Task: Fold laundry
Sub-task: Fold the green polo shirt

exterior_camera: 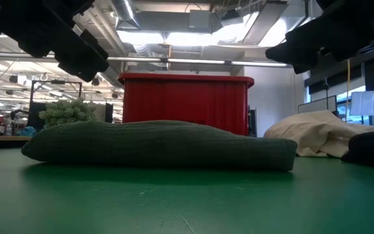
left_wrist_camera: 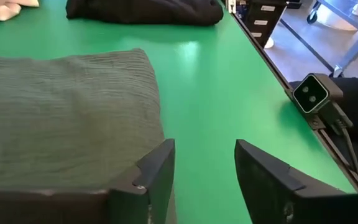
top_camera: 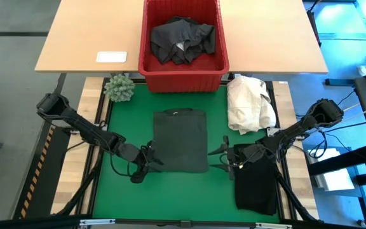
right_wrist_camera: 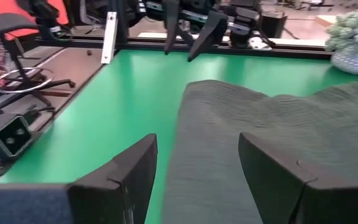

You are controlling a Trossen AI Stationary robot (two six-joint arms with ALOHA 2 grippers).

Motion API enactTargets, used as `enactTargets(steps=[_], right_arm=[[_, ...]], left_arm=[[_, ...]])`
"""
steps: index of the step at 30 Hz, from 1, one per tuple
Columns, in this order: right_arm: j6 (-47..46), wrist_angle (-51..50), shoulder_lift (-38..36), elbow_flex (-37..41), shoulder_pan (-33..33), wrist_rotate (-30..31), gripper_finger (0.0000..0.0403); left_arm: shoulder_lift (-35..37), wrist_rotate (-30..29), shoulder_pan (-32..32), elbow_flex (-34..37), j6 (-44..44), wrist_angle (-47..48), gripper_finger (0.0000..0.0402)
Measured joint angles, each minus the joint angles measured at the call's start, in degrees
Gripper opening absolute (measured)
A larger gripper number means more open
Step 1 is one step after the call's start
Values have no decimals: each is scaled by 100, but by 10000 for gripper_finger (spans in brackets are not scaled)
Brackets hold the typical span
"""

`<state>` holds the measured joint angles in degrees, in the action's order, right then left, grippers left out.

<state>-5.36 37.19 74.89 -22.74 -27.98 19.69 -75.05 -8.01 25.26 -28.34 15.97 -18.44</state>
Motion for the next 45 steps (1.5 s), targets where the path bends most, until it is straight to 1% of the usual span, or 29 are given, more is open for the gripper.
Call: enactTargets(steps=[2,9,15,17,19,21,24,27,30,33,36,40,43,45], right_arm=[[3,8,0,0,34,83,225],[-18,22,-2,-61,26,65,225],[-14,-15,-2,-68,35,-37,225],[-7,-13,-2,-68,24,-229,225],[10,-43,5,-91,23,-544,225],[-25,-224,104,-245,19,-793,225],[5,-756,347,-541,22,-925,225],[282,-1243,659,-918,26,-1025,225],[350,-1610,931,-1279,26,-1171,225],[296,-1877,1112,-1569,26,-1296,228],[279,-2110,1169,-1784,26,-1434,247],[307,-2135,1220,-1906,28,-1473,296],[314,-2338,1236,-1915,37,-1318,332],[234,-2517,1311,-1917,37,-1136,349]], left_arm=[[0,-22,0,0,-3,2,178],[0,-39,0,0,4,68,218],[0,-130,70,0,-66,85,224],[0,-147,75,0,-200,85,225],[0,-103,155,0,-491,87,225],[0,-113,291,0,-584,94,225],[2,-203,424,0,-583,161,225],[2,-347,503,0,-475,425,225],[0,-515,576,-1,-414,788,225],[0,-563,629,-25,-438,848,225],[0,-456,636,-226,-449,1166,225],[2,-474,634,-518,-454,1851,225],[2,-563,634,-612,-455,2124,225],[0,-612,651,-614,-455,2259,225]])
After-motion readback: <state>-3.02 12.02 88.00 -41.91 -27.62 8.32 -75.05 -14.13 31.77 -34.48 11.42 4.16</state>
